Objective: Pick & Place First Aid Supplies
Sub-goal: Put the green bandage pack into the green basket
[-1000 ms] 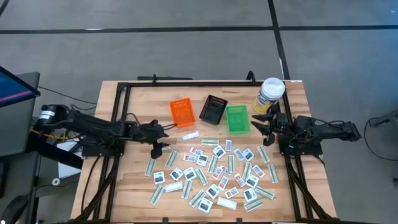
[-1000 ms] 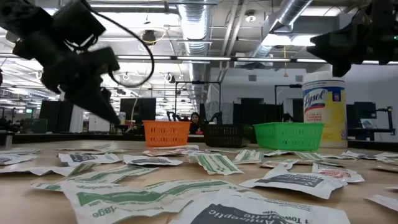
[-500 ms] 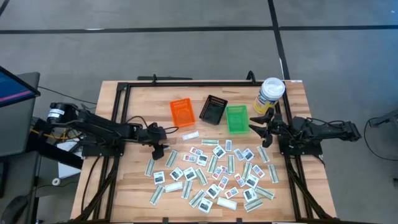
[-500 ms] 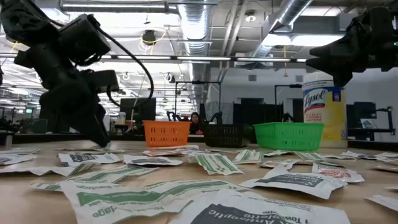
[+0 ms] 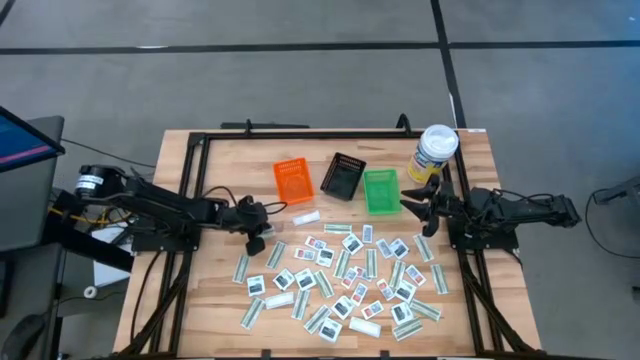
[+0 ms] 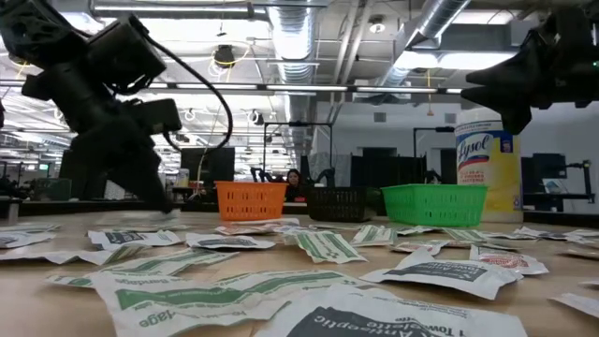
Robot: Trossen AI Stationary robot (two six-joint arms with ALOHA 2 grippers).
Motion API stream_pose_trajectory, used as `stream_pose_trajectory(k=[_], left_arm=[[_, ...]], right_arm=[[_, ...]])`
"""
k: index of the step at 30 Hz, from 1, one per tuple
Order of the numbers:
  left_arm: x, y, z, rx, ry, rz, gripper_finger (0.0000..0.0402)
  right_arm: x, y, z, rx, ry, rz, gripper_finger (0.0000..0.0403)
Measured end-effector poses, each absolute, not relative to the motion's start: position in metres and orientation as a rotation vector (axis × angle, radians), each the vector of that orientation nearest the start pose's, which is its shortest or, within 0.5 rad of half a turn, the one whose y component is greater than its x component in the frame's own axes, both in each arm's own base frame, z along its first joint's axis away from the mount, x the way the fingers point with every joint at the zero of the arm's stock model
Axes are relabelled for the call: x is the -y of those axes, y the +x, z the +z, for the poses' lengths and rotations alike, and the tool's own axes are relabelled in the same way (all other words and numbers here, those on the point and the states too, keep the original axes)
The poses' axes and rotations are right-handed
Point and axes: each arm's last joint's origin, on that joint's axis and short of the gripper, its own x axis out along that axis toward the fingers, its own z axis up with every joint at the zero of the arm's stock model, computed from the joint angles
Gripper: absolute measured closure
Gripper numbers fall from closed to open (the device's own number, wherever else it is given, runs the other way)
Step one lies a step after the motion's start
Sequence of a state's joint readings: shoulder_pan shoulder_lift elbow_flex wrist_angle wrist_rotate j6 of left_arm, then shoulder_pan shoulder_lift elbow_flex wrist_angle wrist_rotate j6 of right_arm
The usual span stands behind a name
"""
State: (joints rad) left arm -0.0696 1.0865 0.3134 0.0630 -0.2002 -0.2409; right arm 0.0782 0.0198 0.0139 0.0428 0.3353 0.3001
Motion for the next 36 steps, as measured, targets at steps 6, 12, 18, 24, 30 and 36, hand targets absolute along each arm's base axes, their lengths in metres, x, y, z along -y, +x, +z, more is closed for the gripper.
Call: stream_pose_trajectory(k=[6, 12, 18, 24, 30, 36], left_arm=[[0.006, 0.185, 0.155, -0.625, -0.129, 0.239, 0.0394], [0.006, 0.186, 0.155, -0.622, -0.128, 0.240, 0.0394], [0.006, 0.187, 0.154, -0.621, -0.130, 0.242, 0.0394], [0.006, 0.188, 0.156, -0.597, -0.137, 0.242, 0.0394], [0.007, 0.196, 0.168, -0.453, -0.163, 0.222, 0.0394], [0.008, 0.201, 0.181, -0.317, -0.136, 0.192, 0.0394]], right_arm=[[-0.004, 0.100, 0.166, 0.015, 0.385, -0.163, 0.0271], [-0.007, 0.106, 0.162, -0.035, 0.372, -0.210, 0.0282], [-0.010, 0.118, 0.161, -0.045, 0.369, -0.212, 0.0280], [-0.013, 0.135, 0.157, -0.059, 0.365, -0.214, 0.0279], [-0.016, 0.157, 0.153, -0.093, 0.355, -0.220, 0.0279], [-0.018, 0.193, 0.154, -0.184, 0.347, -0.264, 0.0280]])
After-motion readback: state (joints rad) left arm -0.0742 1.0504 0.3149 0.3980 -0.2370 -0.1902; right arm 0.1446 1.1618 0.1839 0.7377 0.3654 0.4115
